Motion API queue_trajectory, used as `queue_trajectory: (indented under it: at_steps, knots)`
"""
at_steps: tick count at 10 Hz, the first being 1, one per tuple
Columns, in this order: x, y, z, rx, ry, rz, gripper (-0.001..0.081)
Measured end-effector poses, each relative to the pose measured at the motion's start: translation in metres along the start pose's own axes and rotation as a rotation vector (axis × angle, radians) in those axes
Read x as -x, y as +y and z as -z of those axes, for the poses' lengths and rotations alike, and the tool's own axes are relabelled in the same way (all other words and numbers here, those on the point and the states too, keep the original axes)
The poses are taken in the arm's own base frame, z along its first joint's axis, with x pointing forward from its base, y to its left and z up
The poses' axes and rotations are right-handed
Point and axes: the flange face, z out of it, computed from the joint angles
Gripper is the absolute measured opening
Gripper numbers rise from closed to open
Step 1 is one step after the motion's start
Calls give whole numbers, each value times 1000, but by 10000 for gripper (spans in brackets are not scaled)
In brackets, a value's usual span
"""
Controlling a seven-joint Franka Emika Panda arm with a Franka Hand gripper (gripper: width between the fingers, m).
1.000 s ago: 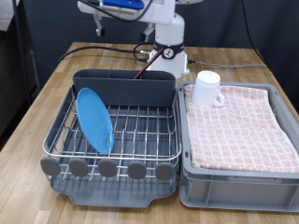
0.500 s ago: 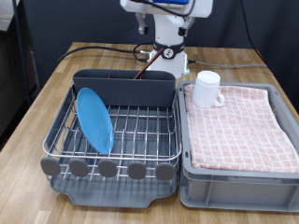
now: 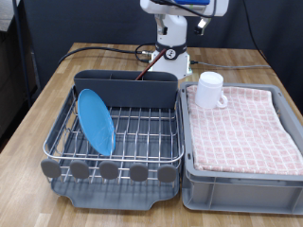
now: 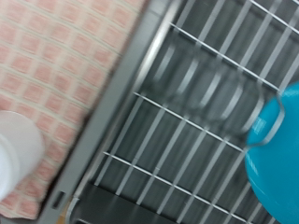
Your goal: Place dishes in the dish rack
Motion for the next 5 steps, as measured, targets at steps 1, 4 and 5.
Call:
queue_trajectory:
  at_steps: [1, 4, 5]
  knots:
    - [6, -17, 2, -13, -2, 32, 802]
    - [33, -68, 6, -40, -39, 90, 802]
    - [43, -83, 8, -42, -57, 100, 802]
